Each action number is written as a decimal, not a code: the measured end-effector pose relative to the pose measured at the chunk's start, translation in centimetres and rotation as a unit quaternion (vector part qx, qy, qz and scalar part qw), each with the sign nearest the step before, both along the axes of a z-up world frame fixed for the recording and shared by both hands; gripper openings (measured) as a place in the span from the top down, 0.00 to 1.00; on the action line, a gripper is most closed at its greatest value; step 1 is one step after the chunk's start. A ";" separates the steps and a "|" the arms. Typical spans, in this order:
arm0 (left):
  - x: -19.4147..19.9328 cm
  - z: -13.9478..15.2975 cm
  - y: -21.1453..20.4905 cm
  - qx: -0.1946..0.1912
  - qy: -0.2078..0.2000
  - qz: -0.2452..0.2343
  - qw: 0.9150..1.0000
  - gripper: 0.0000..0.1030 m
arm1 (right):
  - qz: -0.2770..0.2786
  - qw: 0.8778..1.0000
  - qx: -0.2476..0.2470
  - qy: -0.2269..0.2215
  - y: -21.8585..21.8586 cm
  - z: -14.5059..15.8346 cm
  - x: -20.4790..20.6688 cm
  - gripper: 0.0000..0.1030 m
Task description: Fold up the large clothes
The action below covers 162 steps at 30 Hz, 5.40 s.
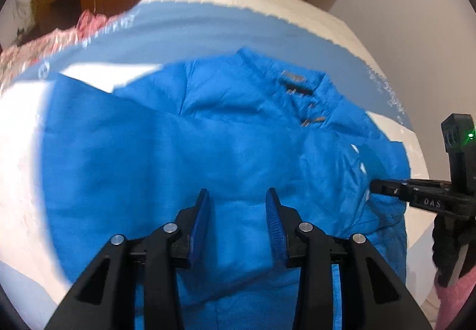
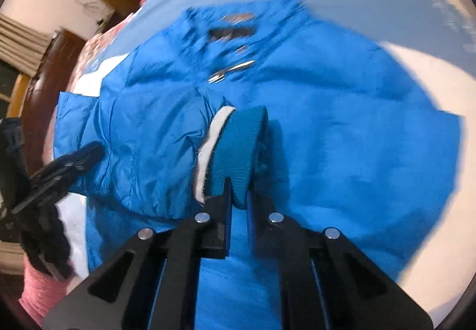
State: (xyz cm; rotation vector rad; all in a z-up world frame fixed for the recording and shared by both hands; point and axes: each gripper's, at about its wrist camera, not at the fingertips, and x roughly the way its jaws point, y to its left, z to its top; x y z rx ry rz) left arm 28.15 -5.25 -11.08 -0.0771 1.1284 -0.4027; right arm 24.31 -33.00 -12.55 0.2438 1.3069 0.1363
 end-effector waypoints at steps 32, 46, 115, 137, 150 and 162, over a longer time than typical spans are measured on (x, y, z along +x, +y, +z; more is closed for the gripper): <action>3.7 -1.1 -3.5 0.071 -0.011 -0.003 0.997 0.62 | -0.082 0.994 -0.058 -0.033 -6.9 2.8 -0.8 0.82; 6.4 -4.4 -3.8 0.065 0.010 -0.014 0.998 0.61 | -0.088 0.995 -0.030 0.024 -7.1 -3.3 1.8 0.87; -29.0 -1.8 13.8 0.082 0.040 0.074 0.993 0.27 | -0.093 0.994 0.035 0.038 -1.1 -5.2 -34.6 0.23; -28.2 -4.0 12.6 -0.025 0.083 0.046 0.995 0.88 | -0.042 0.994 0.100 0.008 -1.3 -3.4 -34.0 0.89; -30.1 -6.1 12.2 -0.010 0.121 0.039 0.992 0.88 | -0.050 0.994 0.090 0.046 -0.8 -4.2 -35.5 0.89; -27.2 3.3 13.1 -0.108 0.061 0.022 0.992 0.88 | -0.039 0.989 0.141 -0.036 -2.1 4.6 -32.3 0.91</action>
